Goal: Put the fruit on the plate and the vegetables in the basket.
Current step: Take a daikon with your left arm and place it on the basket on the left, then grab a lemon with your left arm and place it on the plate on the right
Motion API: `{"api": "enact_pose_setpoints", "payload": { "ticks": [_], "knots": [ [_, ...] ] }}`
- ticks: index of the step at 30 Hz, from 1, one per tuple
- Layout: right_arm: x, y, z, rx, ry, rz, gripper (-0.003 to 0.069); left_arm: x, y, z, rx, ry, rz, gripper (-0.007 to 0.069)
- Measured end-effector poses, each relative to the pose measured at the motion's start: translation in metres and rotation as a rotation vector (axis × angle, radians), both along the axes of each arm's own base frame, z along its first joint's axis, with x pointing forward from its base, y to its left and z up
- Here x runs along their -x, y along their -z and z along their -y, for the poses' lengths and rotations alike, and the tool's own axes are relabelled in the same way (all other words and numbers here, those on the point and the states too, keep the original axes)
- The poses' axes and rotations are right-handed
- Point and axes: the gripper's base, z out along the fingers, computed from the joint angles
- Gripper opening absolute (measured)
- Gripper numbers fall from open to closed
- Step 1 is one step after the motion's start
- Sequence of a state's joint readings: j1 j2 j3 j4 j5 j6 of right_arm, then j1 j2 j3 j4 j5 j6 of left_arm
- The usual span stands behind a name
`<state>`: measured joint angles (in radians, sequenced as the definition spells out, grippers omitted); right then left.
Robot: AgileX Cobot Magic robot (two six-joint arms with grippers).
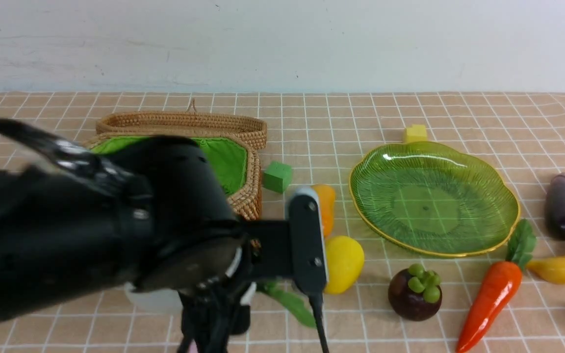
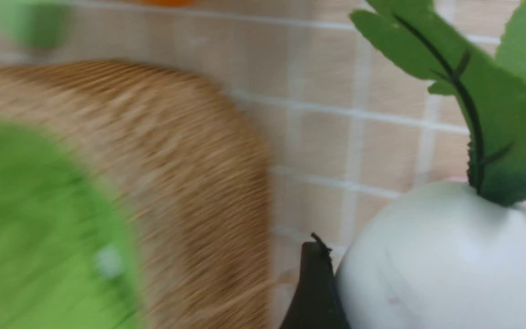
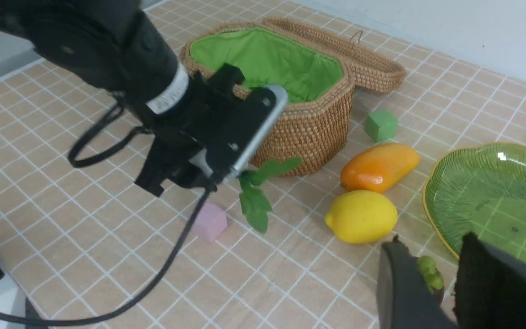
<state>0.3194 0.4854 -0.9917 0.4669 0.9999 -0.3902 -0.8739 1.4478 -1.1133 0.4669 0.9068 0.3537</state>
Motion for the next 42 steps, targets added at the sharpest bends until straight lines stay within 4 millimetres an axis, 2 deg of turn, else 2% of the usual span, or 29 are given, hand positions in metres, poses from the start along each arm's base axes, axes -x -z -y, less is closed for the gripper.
{"api": "enact_pose_setpoints", "payload": {
  "ticks": [3, 5, 6, 8, 9, 12, 14, 20, 25, 28, 29, 32, 33, 35, 38, 39, 40, 42],
  "knots": [
    [-0.001, -0.002, 0.0, -0.012, 0.008, 0.017, 0.0203, -0.006, -0.019, -0.015, 0.027, -0.026, 0.106, 0.0512],
    [-0.002, -0.005, 0.0, -0.04, 0.01, 0.034, 0.0203, -0.023, -0.035, -0.032, 0.066, -0.035, 0.251, 0.0512],
    [-0.002, -0.005, -0.001, -0.043, 0.01, 0.036, 0.0203, -0.027, -0.036, -0.035, 0.063, -0.041, 0.265, 0.0512],
    [-0.001, -0.006, -0.001, -0.065, 0.005, 0.041, 0.0203, -0.05, -0.039, -0.047, 0.134, -0.07, 0.354, 0.0512],
    [-0.001, -0.007, -0.001, -0.066, 0.004, 0.041, 0.0203, -0.052, -0.04, -0.048, 0.15, -0.071, 0.365, 0.0512],
    [0.0, -0.006, -0.002, -0.077, -0.008, 0.031, 0.0205, -0.084, -0.027, -0.062, 0.243, -0.159, 0.389, 0.0512],
    [0.001, -0.006, -0.003, -0.085, -0.02, 0.02, 0.0204, -0.101, -0.01, -0.069, 0.251, -0.206, 0.371, 0.052],
    [0.002, -0.006, -0.005, -0.096, -0.035, 0.007, 0.0206, -0.112, 0.007, -0.074, 0.227, -0.252, 0.349, 0.0615],
    [0.002, -0.006, -0.005, -0.1, -0.038, 0.005, 0.0208, -0.11, 0.002, -0.075, 0.301, -0.326, 0.35, 0.064],
    [0.002, -0.006, -0.005, -0.098, -0.039, 0.003, 0.0211, -0.105, -0.006, -0.077, 0.41, -0.425, 0.343, 0.0605],
    [0.002, -0.006, -0.005, -0.098, -0.04, -0.004, 0.0211, -0.1, -0.009, -0.076, 0.497, -0.52, 0.308, 0.0578],
    [0.003, -0.005, -0.005, -0.103, -0.036, -0.023, 0.0211, -0.09, -0.011, -0.071, 0.62, -0.661, 0.234, 0.0538],
    [0.003, -0.004, -0.005, -0.103, -0.031, -0.039, 0.0211, -0.08, -0.012, -0.063, 0.705, -0.751, 0.164, 0.05],
    [0.003, -0.002, -0.004, -0.092, -0.024, -0.061, 0.0212, -0.067, -0.013, -0.049, 0.764, -0.79, 0.087, 0.0454],
    [0.004, 0.003, -0.002, -0.052, -0.009, -0.1, 0.0213, -0.039, -0.016, -0.02, 0.81, -0.779, -0.042, 0.0381],
    [0.004, 0.003, -0.002, -0.05, -0.008, -0.103, 0.0213, -0.037, -0.017, -0.019, 0.811, -0.78, -0.051, 0.0376],
    [0.004, 0.006, -0.001, -0.031, 0.005, -0.13, 0.0214, -0.02, -0.021, 0.001, 0.835, -0.763, -0.14, 0.0328],
    [0.003, 0.009, 0.002, -0.018, 0.036, -0.154, 0.0215, -0.013, -0.029, 0.016, 0.841, -0.755, -0.202, 0.0267]
  ]
}}
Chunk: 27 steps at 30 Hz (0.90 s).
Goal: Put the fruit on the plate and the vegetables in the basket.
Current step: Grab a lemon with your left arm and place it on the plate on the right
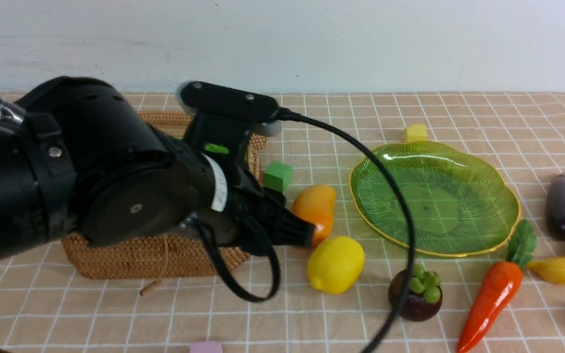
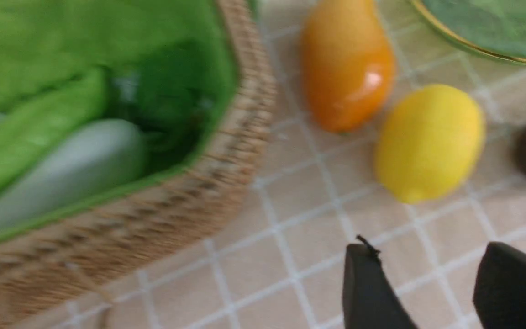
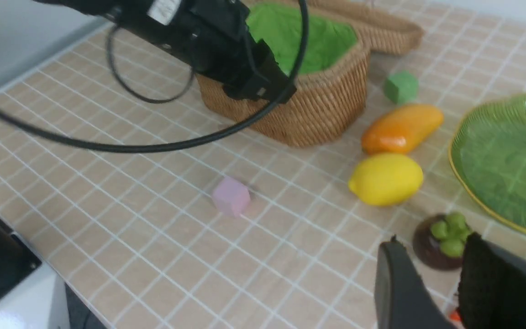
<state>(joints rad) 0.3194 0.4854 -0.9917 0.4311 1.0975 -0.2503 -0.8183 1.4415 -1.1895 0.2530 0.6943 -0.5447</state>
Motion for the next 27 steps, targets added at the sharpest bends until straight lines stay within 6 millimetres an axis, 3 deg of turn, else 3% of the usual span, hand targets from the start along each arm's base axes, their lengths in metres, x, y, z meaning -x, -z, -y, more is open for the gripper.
{"api": "enact_pose_setpoints", "payload": {
  "ticks": [5, 7, 9, 13, 16, 18, 19, 22, 27],
  "knots": [
    [-0.004, 0.006, 0.009, 0.042, 0.121, -0.06, 0.0218, -0.013, -0.017, 0.039, -0.03, 0.058, -0.144, 0.0132],
    [-0.004, 0.009, 0.012, 0.062, 0.152, -0.086, 0.022, -0.028, -0.008, 0.059, -0.089, 0.102, -0.195, 0.0125],
    [-0.003, 0.012, 0.014, 0.086, 0.158, -0.118, 0.0223, -0.043, 0.011, 0.083, -0.146, 0.154, -0.245, 0.0166],
    [0.0, 0.015, 0.014, 0.106, 0.152, -0.155, 0.0223, -0.068, 0.047, 0.113, -0.254, 0.184, -0.312, 0.0351],
    [0.001, 0.016, 0.014, 0.112, 0.147, -0.169, 0.0223, -0.085, 0.066, 0.124, -0.335, 0.175, -0.293, 0.0514],
    [0.001, 0.016, 0.014, 0.112, 0.146, -0.171, 0.0223, -0.091, 0.069, 0.126, -0.363, 0.169, -0.262, 0.0566],
    [0.001, 0.016, 0.014, 0.11, 0.145, -0.171, 0.0224, -0.097, 0.075, 0.127, -0.397, 0.163, -0.232, 0.0627],
    [0.001, 0.016, 0.014, 0.117, 0.14, -0.171, 0.0224, -0.105, 0.082, 0.129, -0.434, 0.16, -0.179, 0.0662],
    [0.001, 0.016, 0.014, 0.128, 0.131, -0.162, 0.0224, -0.11, 0.103, 0.134, -0.455, 0.171, -0.189, 0.0659]
  ]
}}
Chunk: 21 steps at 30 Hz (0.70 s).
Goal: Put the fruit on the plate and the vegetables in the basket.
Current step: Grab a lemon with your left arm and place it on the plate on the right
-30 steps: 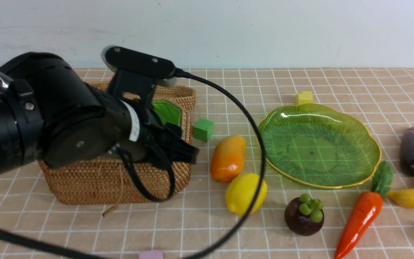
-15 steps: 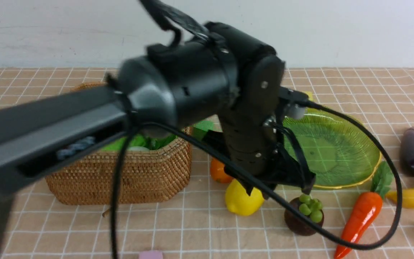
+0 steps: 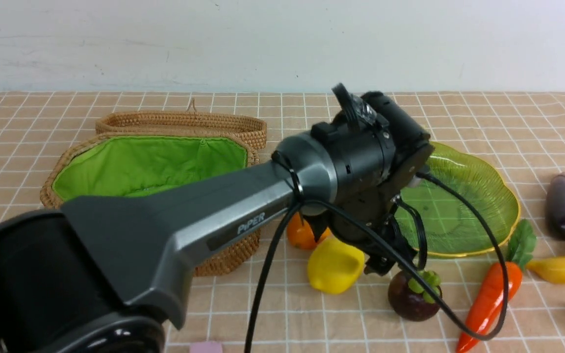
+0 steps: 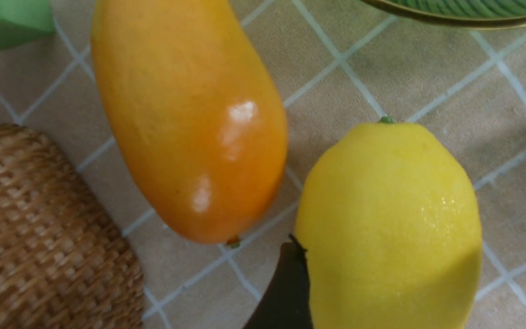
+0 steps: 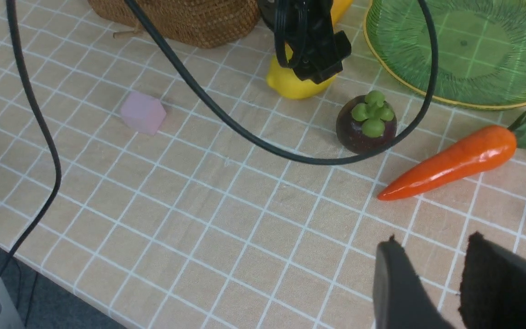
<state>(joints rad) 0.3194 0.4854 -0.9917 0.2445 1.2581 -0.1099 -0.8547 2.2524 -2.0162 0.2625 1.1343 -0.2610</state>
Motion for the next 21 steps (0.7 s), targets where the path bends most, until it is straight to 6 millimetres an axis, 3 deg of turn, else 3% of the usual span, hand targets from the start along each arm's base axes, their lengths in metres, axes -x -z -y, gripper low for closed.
{"api": "enact_pose_setpoints", "payload": {
  "ticks": [8, 16, 21],
  "knots": [
    [-0.001, 0.001, 0.003, 0.039, 0.012, 0.016, 0.0224, -0.011, 0.036, 0.006, -0.054, 0.03, 0.027, 0.0654],
    [-0.002, 0.001, 0.003, 0.045, 0.016, 0.018, 0.0224, -0.012, 0.046, 0.006, -0.078, 0.029, 0.016, 0.0575],
    [-0.002, 0.001, 0.003, 0.046, 0.016, 0.018, 0.0224, -0.012, 0.044, 0.005, -0.097, 0.022, 0.011, 0.0575]
  ]
}}
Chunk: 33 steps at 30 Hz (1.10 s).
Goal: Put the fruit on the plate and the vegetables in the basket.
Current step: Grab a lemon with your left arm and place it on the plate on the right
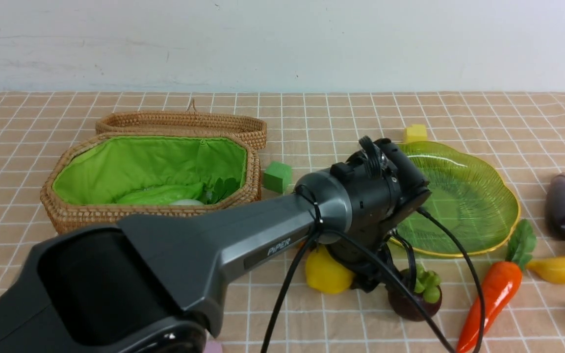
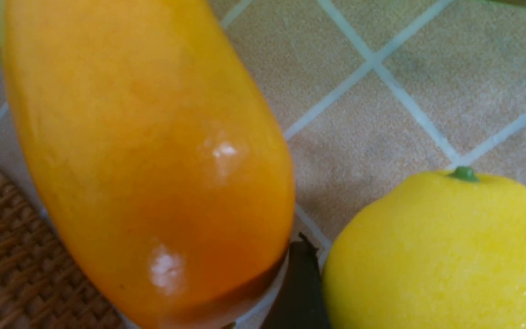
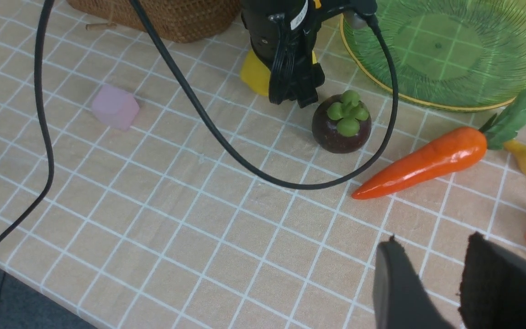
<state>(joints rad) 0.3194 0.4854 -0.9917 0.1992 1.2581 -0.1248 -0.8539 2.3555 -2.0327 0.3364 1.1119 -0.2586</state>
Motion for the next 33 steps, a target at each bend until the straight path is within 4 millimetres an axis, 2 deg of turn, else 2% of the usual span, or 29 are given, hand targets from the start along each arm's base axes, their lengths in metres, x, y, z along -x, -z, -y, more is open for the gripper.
{"api": "enact_pose_setpoints", "payload": {
  "ticks": [2, 3, 4, 5, 6, 7, 10, 11, 12, 15, 18, 19, 20, 21, 24, 30, 33],
  "knots": [
    [0.0, 0.0, 0.0, 0.004, 0.003, 0.001, 0.0224, 0.0, -0.003, 0.0, -0.001, -0.004, -0.001, 0.0575],
    [-0.001, 0.0, 0.001, 0.009, 0.012, 0.006, 0.0224, 0.002, -0.014, 0.002, 0.011, -0.008, 0.002, 0.0575],
    [-0.001, 0.0, 0.001, 0.01, 0.014, 0.007, 0.0224, 0.002, -0.016, 0.002, 0.012, -0.009, 0.004, 0.0575],
    [-0.003, -0.001, 0.004, 0.011, 0.048, 0.018, 0.0224, 0.007, -0.037, 0.005, 0.043, -0.011, 0.016, 0.0575],
    [-0.003, -0.001, 0.004, 0.01, 0.048, 0.02, 0.0224, 0.008, -0.039, 0.006, 0.047, -0.01, 0.017, 0.0575],
    [-0.005, -0.002, 0.006, 0.005, 0.09, 0.039, 0.0224, 0.014, -0.065, 0.01, 0.11, -0.003, 0.04, 0.0575],
    [-0.01, -0.006, 0.01, -0.019, 0.161, 0.084, 0.0224, 0.019, -0.11, 0.024, 0.324, 0.034, 0.102, 0.0575],
    [-0.01, -0.006, 0.01, -0.023, 0.168, 0.086, 0.0224, 0.019, -0.111, 0.025, 0.337, 0.038, 0.106, 0.0575],
    [-0.011, -0.009, 0.01, -0.041, 0.18, 0.106, 0.0224, 0.017, -0.122, 0.033, 0.445, 0.079, 0.149, 0.0575],
    [-0.012, -0.009, 0.009, -0.059, 0.179, 0.109, 0.0224, 0.003, -0.112, 0.044, 0.54, 0.125, 0.216, 0.0575],
    [-0.01, -0.009, 0.007, -0.082, 0.161, 0.09, 0.0224, -0.021, -0.075, 0.055, 0.603, 0.139, 0.279, 0.0575],
    [-0.01, -0.009, 0.007, -0.082, 0.161, 0.087, 0.0225, -0.022, -0.076, 0.055, 0.608, 0.139, 0.285, 0.0575],
    [-0.009, -0.008, 0.006, -0.081, 0.156, 0.073, 0.0226, -0.032, -0.053, 0.057, 0.606, 0.137, 0.292, 0.0575],
    [-0.009, -0.007, 0.006, -0.079, 0.153, 0.059, 0.0226, -0.036, -0.044, 0.057, 0.6, 0.138, 0.298, 0.0575],
    [-0.007, -0.005, 0.006, -0.074, 0.148, 0.039, 0.0227, -0.041, -0.028, 0.058, 0.576, 0.156, 0.321, 0.0584],
    [-0.008, -0.006, 0.007, -0.048, 0.14, 0.066, 0.0227, -0.041, -0.032, 0.058, 0.596, 0.126, 0.325, 0.0662],
    [-0.007, -0.012, 0.009, -0.045, 0.15, 0.099, 0.0227, -0.038, -0.046, 0.052, 0.592, 0.078, 0.298, 0.0667]
  ]
}}
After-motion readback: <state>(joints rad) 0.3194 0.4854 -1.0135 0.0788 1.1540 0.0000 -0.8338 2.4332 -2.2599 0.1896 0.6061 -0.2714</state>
